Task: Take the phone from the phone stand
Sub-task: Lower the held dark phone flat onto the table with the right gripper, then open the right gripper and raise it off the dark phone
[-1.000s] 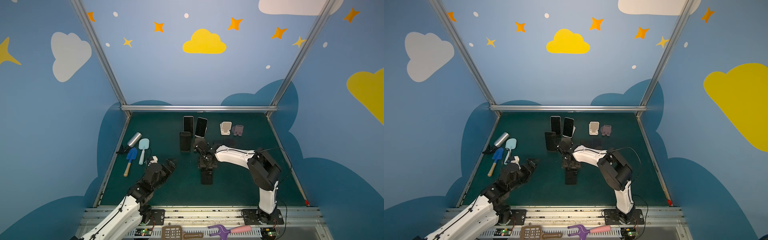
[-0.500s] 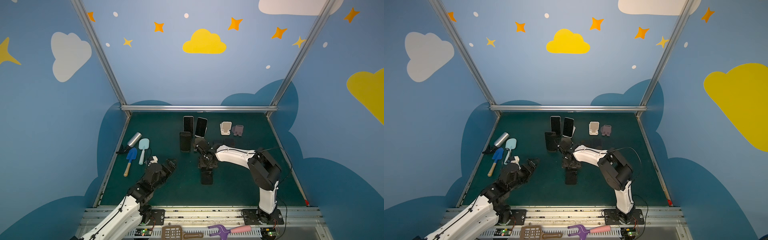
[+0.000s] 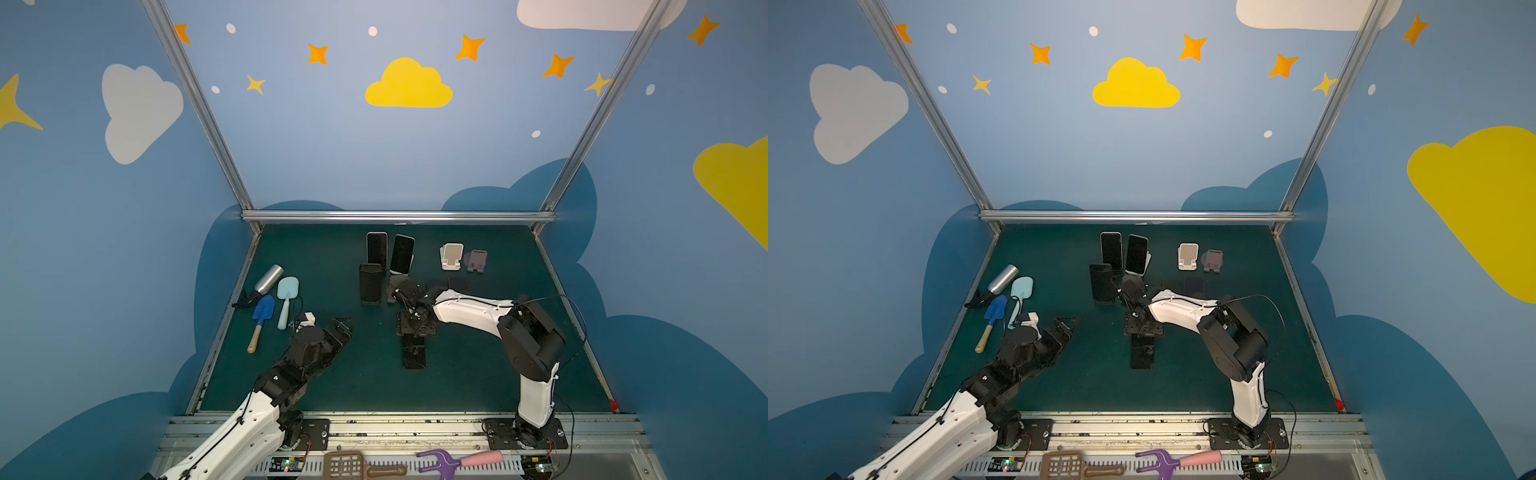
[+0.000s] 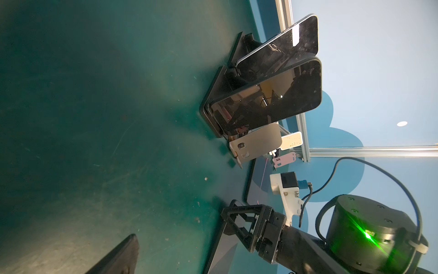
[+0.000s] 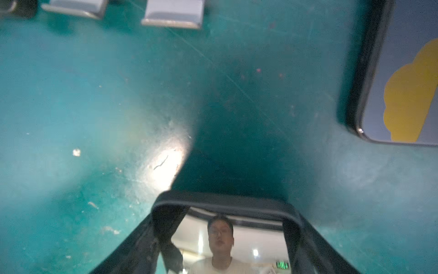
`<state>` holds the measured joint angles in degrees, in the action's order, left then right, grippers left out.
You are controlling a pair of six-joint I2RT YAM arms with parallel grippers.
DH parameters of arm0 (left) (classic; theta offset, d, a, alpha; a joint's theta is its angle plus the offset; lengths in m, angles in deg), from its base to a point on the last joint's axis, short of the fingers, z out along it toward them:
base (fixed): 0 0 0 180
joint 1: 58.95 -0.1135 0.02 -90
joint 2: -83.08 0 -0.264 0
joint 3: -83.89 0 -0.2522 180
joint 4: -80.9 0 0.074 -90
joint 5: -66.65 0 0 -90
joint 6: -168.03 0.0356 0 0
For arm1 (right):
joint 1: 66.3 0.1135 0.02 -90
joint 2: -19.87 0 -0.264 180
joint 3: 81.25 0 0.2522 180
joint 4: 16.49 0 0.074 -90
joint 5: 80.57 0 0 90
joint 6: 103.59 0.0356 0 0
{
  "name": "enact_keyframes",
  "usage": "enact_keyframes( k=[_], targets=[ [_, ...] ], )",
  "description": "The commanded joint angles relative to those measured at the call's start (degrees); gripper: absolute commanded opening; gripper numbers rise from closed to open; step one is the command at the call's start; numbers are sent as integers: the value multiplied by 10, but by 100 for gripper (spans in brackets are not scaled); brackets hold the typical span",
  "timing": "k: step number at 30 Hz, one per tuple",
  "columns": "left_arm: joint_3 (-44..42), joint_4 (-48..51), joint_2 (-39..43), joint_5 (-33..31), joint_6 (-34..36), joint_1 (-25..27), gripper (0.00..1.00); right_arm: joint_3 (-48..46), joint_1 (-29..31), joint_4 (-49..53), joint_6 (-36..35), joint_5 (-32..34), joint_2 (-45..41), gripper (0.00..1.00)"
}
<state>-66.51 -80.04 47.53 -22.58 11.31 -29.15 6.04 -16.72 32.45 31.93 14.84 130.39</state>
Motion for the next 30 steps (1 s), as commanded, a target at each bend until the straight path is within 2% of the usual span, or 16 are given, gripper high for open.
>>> enact_keyframes(
  k=[1,7,22,30],
  targets=[
    [14,12,4,-6,2,3,100,-23,-13,28,-12,19,-1,81],
    [12,10,3,-3,0,3,100,-21,-14,37,-24,25,-34,85],
    [-2,27,36,-12,-4,3,100,39,-16,95,-56,75,-101,84],
    [-5,35,37,-15,-1,2,100,33,-17,71,-58,98,-131,84]
  ],
)
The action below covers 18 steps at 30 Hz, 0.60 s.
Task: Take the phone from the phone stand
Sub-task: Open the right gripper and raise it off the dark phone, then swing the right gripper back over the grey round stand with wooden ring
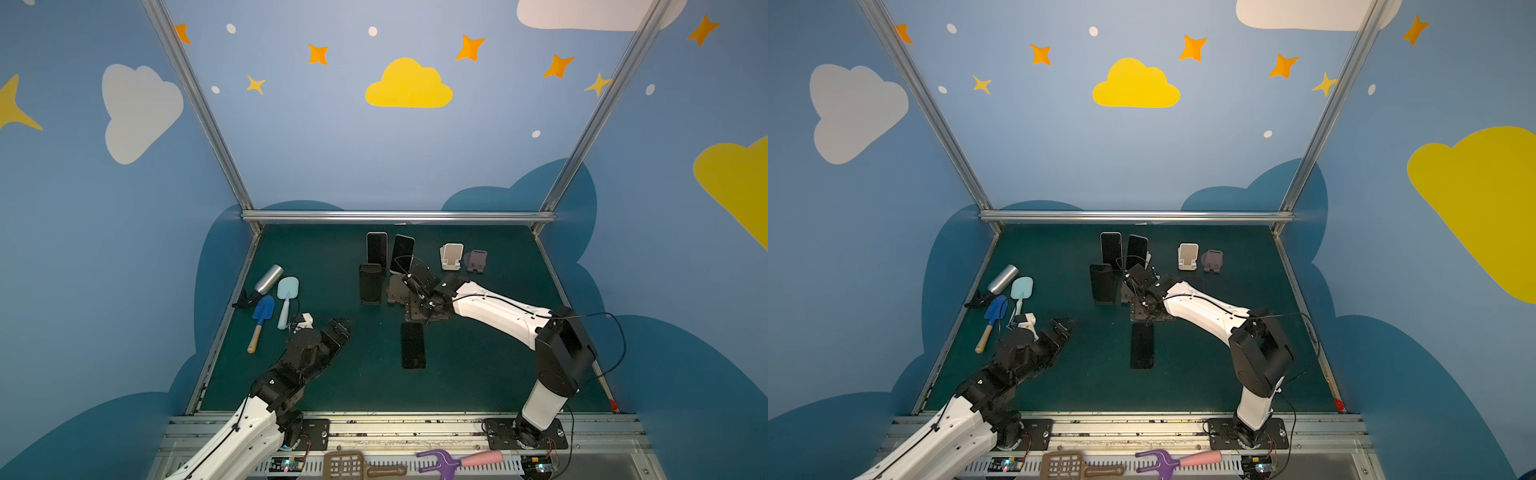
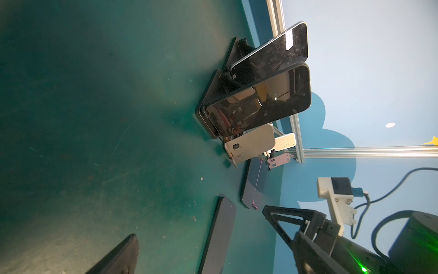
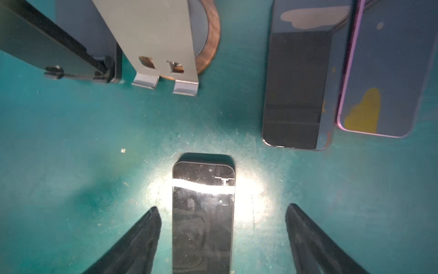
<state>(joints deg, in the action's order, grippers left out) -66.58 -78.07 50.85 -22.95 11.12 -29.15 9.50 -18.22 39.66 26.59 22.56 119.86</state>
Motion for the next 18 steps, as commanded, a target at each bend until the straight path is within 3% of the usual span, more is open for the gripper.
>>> enact_keyframes(
  k=[1,18],
  targets=[
    [-3,22,6,-11,2,2,100,-4,-3,-11,-5,21,-30,84],
    [-19,122,136,-40,3,3,100,16,-12,-72,-10,17,-45,87]
  ],
)
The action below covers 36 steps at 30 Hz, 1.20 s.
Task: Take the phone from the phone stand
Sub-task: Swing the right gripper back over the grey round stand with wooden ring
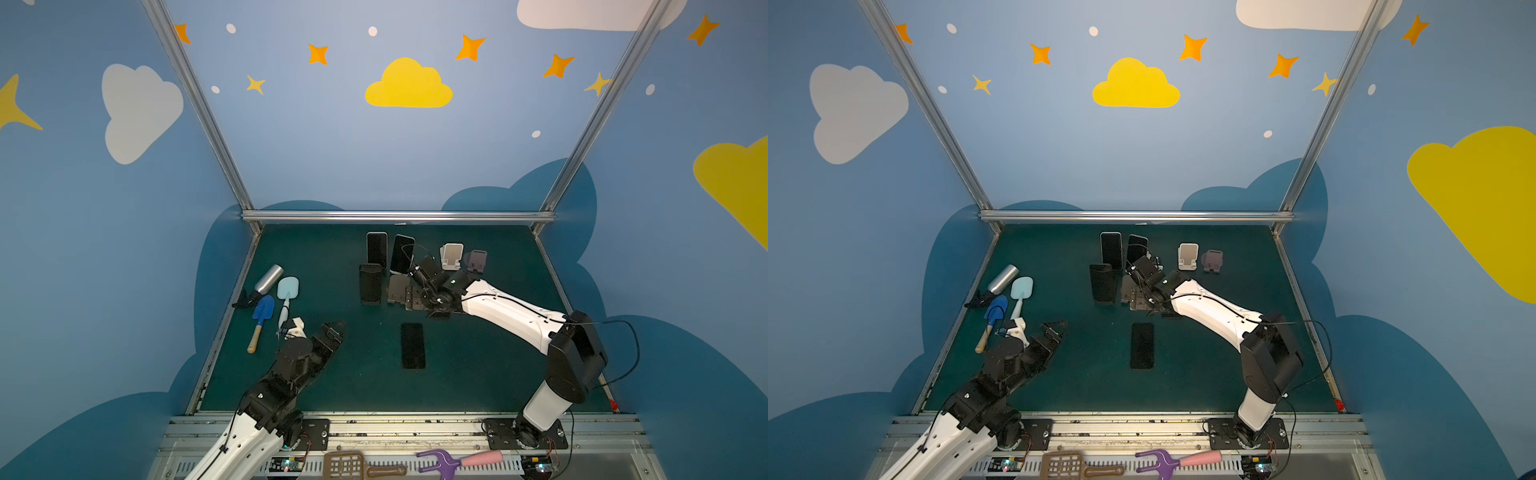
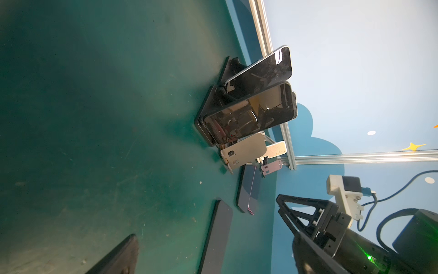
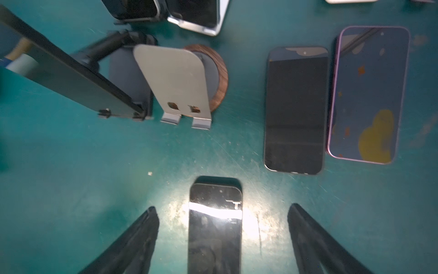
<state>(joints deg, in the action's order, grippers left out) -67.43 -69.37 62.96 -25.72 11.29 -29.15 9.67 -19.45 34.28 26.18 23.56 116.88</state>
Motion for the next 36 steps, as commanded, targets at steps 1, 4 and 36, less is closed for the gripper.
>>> enact_keyframes(
  k=[1,4,36],
  targets=[
    [-12,38,20,-13,-1,3,100,18,1,-16,-6,9,-13,87],
    [-12,46,30,-12,-1,3,100,30,0,-23,-13,4,-2,88],
    [-7,55,25,-8,1,3,100,218,-24,29,-43,-4,150,89]
  ],
)
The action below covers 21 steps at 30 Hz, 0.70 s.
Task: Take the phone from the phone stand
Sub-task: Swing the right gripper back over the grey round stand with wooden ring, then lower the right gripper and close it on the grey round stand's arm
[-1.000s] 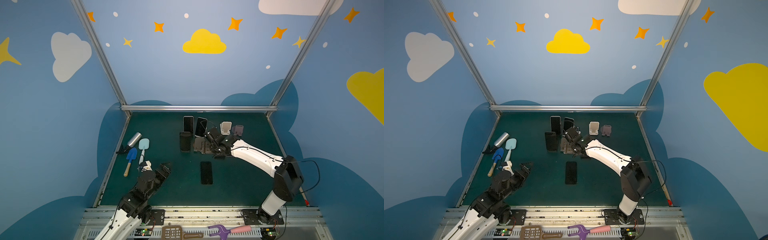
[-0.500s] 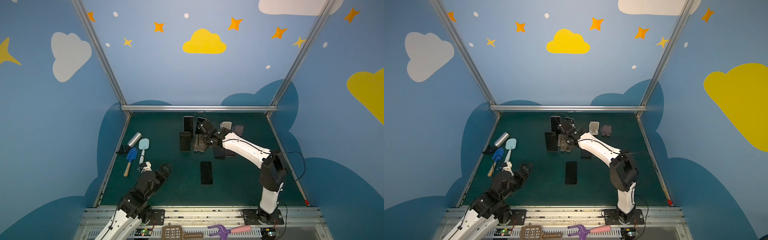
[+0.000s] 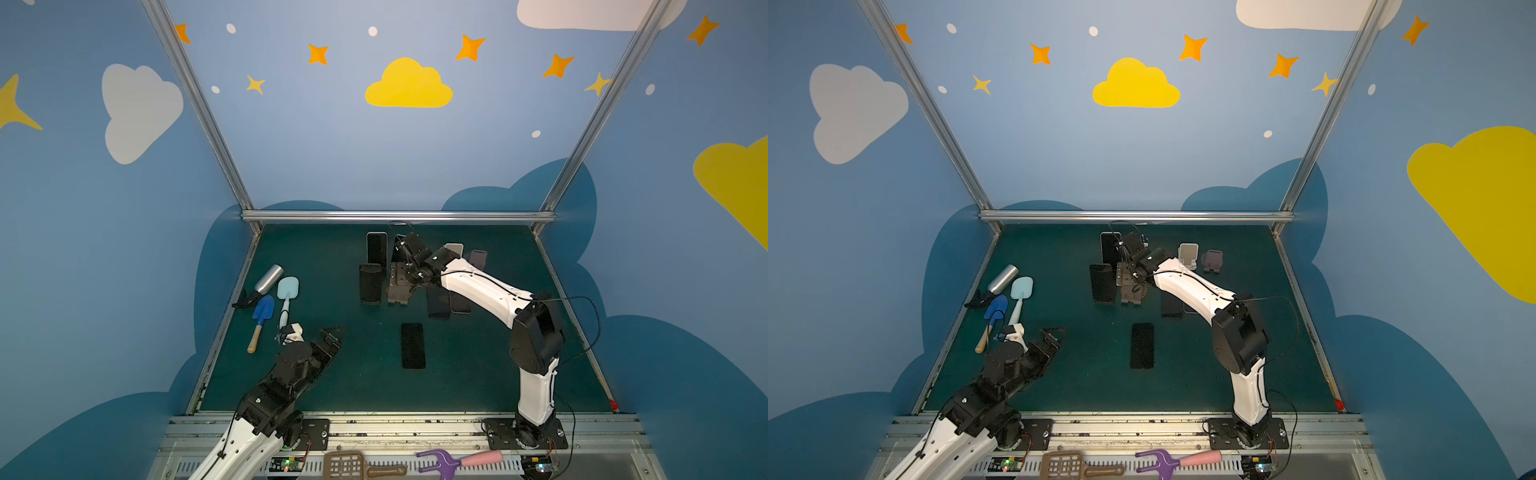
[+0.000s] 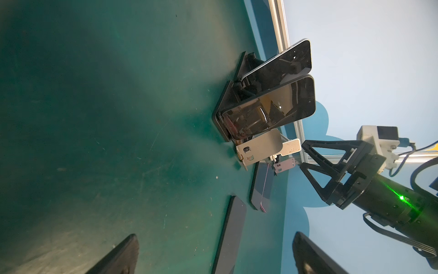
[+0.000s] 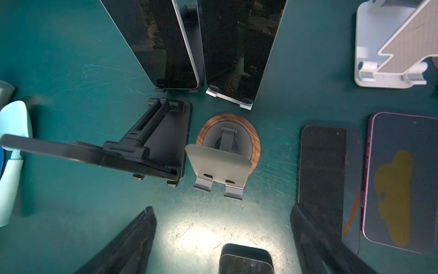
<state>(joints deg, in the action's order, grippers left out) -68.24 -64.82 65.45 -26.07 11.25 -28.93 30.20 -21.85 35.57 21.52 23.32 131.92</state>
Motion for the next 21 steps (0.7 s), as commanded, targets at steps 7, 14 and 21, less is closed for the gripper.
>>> enact_keyframes(
  k=[7,14,21],
  targets=[
    [-1,6,-2,-1,2,0,100,7,1,28,30,-10,-5,89],
    [-17,-1,12,3,-6,0,100,25,1,26,41,-13,14,89],
    [-8,9,11,-7,5,0,100,68,4,30,48,-30,73,89]
  ],
)
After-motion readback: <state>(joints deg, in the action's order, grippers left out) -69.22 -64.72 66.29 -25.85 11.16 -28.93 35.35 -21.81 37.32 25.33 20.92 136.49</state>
